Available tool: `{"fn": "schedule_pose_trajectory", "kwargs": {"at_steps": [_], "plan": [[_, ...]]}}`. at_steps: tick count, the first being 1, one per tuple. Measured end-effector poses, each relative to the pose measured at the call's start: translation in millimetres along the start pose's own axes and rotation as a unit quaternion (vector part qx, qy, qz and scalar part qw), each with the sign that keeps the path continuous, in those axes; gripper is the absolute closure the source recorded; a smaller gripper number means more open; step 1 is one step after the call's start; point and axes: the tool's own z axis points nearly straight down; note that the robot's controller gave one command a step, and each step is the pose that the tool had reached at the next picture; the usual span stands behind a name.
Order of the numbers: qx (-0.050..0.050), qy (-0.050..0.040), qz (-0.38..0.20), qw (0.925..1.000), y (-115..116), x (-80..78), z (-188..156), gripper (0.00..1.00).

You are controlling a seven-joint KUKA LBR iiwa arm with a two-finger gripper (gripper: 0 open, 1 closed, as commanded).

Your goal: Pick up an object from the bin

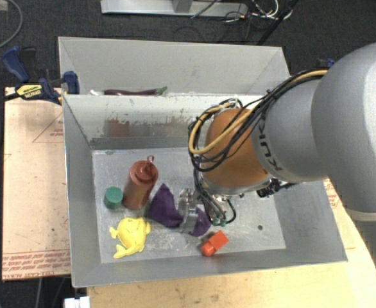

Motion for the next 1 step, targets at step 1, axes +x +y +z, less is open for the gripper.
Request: {"fn": "schedule_pose_trajectory", "kwargs": {"at_steps": [1], "plan": [[-0.001, -0.0010, -0.024, 0.9997, -2.3, -13.0, -84.3, 1.00]]}}
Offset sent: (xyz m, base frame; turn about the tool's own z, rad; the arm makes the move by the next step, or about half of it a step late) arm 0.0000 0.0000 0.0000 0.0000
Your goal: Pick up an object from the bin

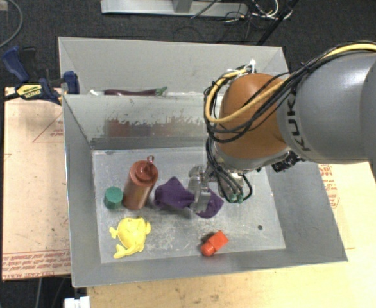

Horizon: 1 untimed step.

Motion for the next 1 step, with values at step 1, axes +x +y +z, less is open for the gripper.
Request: {"fn": "schedule_pose_trajectory", "kwargs": {"at_steps": [1], "plan": [[0.000, 0.0001, 0.000, 1.0000, 0.0, 0.0, 0.0, 1.00]]}}
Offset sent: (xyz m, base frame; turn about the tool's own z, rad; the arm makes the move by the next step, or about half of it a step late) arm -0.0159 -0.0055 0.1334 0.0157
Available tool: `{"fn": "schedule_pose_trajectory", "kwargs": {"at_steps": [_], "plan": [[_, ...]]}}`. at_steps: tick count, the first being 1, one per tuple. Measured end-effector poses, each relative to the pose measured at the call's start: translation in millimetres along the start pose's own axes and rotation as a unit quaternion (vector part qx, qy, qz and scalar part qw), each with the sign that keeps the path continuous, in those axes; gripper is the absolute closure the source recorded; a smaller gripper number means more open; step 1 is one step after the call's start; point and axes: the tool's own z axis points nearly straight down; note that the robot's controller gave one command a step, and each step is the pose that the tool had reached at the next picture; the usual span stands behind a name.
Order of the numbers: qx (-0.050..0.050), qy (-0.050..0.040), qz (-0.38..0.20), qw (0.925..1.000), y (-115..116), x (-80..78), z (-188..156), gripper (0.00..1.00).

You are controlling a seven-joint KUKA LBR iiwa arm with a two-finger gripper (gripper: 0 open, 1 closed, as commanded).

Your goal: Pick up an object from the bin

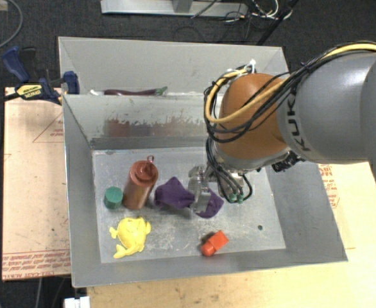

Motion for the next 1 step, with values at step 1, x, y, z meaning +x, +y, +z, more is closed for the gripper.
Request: {"fn": "schedule_pose_trajectory", "kwargs": {"at_steps": [1], "plan": [[-0.001, -0.0019, 0.007, 1.0000, -5.3, 13.7, -133.7, 1.00]]}}
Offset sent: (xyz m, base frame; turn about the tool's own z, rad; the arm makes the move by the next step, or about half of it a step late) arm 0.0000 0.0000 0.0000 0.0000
